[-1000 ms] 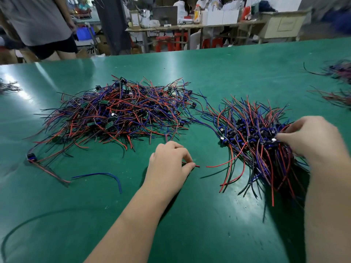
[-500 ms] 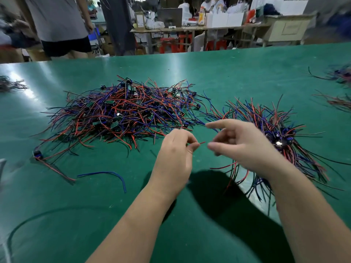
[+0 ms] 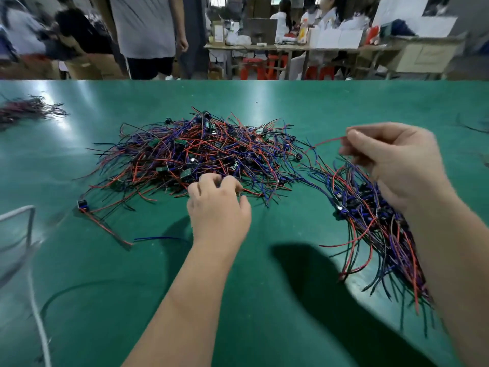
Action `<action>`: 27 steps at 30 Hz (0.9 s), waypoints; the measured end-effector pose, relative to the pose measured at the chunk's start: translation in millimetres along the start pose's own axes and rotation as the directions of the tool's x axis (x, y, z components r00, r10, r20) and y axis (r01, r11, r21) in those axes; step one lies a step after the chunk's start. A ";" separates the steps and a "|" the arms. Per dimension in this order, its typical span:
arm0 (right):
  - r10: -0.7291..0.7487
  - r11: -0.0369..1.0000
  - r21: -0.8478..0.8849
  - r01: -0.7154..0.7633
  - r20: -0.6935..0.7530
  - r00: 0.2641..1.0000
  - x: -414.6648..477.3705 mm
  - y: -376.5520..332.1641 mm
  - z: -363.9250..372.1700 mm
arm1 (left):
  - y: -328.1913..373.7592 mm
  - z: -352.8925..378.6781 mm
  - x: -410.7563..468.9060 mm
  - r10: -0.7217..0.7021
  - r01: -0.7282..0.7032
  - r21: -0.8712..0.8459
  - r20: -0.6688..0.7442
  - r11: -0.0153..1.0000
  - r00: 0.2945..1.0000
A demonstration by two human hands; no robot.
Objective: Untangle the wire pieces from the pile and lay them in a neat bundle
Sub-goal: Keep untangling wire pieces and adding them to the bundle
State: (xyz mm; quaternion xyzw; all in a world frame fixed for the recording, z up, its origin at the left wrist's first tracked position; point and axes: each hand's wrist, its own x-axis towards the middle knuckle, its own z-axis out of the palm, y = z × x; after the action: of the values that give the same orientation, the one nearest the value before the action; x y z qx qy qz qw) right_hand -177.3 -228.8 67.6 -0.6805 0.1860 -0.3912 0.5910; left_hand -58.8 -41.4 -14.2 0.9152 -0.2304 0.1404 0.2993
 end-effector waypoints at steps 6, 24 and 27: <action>0.193 0.929 -0.314 -0.198 -0.049 0.980 44.8 29.8 7.9 | -21.4 12.2 6.5 -0.238 0.149 0.273 0.331 0.950 0.913; 0.314 0.940 -0.208 -0.269 0.228 0.922 -62.9 53.1 34.7 | 3.4 -11.9 4.8 -0.175 -0.019 -0.498 -0.339 0.867 0.924; 0.315 0.949 -0.075 -0.307 0.300 0.901 -66.5 51.8 39.0 | 22.6 -22.7 -5.0 -0.027 -0.337 -0.540 -0.557 0.771 0.830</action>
State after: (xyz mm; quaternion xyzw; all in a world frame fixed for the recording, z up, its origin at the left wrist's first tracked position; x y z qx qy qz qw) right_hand -178.7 -167.6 -2.2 -0.7021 0.2028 -0.1787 0.6587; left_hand -77.2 -42.0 12.5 0.6659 -0.2485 0.3313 0.6206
